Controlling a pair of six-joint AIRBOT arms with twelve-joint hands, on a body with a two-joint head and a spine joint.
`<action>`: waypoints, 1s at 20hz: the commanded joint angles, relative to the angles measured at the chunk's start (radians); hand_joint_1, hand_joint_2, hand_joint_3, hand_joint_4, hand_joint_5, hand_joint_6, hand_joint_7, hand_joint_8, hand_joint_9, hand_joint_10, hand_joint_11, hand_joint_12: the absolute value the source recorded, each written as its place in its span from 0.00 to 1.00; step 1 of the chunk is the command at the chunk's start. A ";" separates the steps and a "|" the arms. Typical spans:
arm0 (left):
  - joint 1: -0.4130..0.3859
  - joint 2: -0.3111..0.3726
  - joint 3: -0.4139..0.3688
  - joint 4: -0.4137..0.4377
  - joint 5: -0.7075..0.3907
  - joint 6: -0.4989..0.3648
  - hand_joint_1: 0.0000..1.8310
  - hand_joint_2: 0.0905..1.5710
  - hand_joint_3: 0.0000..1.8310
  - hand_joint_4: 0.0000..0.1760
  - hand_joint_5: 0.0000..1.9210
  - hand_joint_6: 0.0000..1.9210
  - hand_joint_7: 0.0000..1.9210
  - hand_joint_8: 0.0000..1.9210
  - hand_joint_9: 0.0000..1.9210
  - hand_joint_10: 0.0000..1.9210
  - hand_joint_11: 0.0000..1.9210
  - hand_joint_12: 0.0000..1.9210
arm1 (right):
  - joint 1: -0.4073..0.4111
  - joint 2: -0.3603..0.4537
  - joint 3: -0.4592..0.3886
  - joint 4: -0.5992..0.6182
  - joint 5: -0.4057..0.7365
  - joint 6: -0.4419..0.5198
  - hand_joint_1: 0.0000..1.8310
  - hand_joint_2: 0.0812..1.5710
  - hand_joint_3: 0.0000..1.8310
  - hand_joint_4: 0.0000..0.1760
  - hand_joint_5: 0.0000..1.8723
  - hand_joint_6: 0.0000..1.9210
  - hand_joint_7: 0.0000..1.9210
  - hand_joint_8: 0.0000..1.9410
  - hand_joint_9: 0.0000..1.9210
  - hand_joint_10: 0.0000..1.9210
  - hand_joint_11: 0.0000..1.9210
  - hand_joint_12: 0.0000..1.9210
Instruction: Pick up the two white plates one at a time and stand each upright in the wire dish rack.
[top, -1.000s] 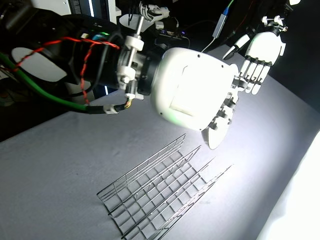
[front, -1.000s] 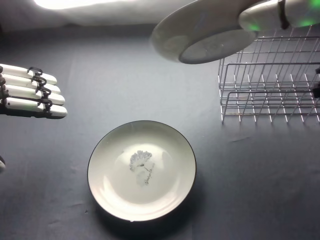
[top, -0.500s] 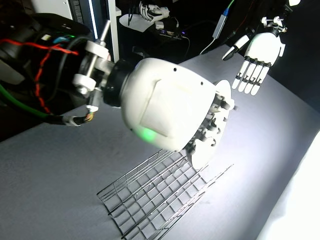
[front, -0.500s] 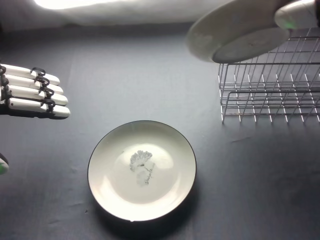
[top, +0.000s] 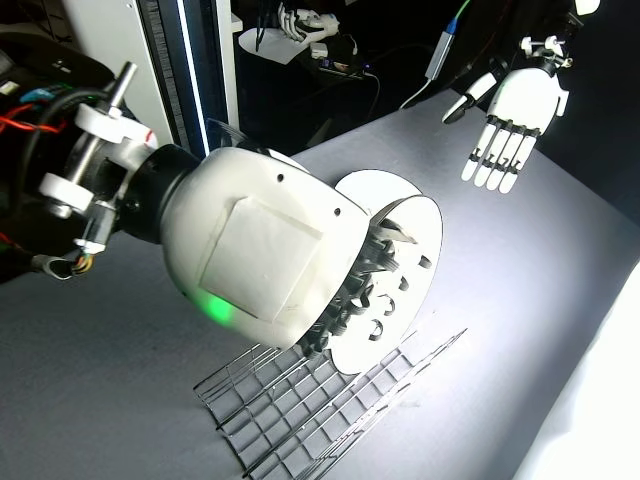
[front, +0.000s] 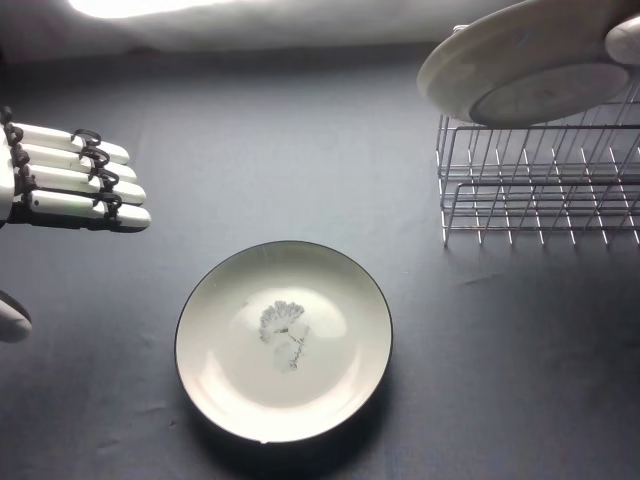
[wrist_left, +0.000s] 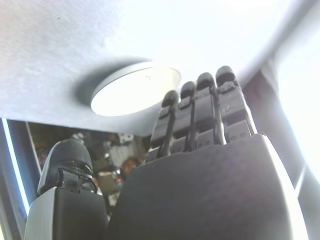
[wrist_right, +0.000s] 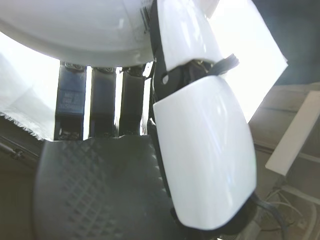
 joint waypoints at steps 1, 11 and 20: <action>-0.013 -0.004 -0.003 -0.068 -0.026 0.000 0.00 0.72 0.00 0.00 0.00 0.00 0.00 0.00 0.00 0.00 0.00 0.00 | 0.011 0.017 0.002 0.016 0.141 0.011 0.75 0.68 0.00 0.00 0.55 0.49 0.54 0.45 0.46 0.59 0.40 0.64; -0.013 -0.013 -0.038 -0.068 0.034 -0.005 0.00 0.73 0.01 0.00 0.00 0.00 0.00 0.00 0.00 0.00 0.00 0.00 | 0.010 0.061 0.038 0.016 0.134 0.016 0.75 0.67 0.00 0.00 0.55 0.48 0.55 0.44 0.49 0.57 0.42 0.64; 0.000 -0.018 -0.121 -0.068 0.046 -0.011 0.00 0.71 0.00 0.00 0.00 0.00 0.00 0.00 0.00 0.00 0.00 0.00 | 0.004 0.044 0.128 0.013 0.093 0.002 0.75 0.69 0.00 0.00 0.53 0.52 0.52 0.50 0.45 0.61 0.40 0.65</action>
